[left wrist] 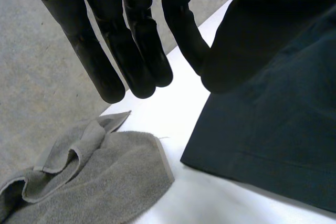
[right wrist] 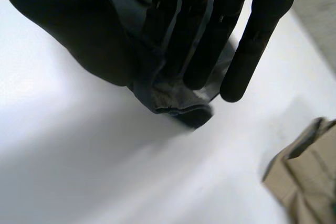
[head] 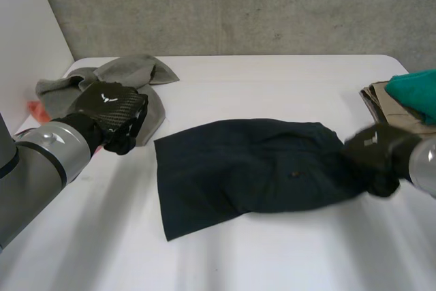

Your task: Fold the laundry.

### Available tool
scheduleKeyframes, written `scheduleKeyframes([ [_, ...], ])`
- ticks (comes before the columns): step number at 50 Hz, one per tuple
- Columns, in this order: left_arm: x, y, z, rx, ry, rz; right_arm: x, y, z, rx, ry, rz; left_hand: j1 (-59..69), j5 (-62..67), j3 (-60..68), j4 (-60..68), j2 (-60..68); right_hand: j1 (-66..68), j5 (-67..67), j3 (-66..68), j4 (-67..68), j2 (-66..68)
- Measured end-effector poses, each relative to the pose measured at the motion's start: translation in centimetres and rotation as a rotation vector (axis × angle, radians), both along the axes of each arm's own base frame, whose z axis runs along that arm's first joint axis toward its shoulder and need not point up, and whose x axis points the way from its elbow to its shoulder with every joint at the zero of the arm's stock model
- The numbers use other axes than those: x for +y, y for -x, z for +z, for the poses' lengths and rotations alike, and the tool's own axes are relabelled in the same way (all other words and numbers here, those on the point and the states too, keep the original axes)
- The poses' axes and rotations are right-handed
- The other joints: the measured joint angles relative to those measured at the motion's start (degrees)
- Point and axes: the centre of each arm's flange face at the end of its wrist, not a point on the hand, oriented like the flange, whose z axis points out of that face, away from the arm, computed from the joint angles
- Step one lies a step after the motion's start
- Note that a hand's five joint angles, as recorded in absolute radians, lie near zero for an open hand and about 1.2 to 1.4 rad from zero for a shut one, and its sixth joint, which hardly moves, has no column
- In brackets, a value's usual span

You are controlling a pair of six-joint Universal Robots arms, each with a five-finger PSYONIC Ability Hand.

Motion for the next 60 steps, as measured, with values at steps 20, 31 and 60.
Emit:
scheduleKeyframes([
  [20,-5.0,2.8,-2.0,0.063,0.027,-0.027,-6.0,-1.8,3.3,-0.294,0.121,-0.095,-52.4,-52.0,-51.8,-52.4,-51.9,-49.0,-51.6,-52.1,-52.6,-51.7],
  [31,-10.3,5.3,-7.7,0.055,-0.126,-0.051,-9.7,-5.7,-3.7,-0.314,0.076,-0.131,-50.8,-50.9,-50.9,-50.6,-50.3,-48.8,-50.9,-51.1,-51.5,-50.9],
  [60,-18.4,8.9,2.9,0.382,0.696,0.053,-19.3,-9.3,4.3,-0.681,0.878,-0.031,0.7,0.3,3.2,3.7,3.6,2.4,2.2,3.9,4.1,3.4],
])
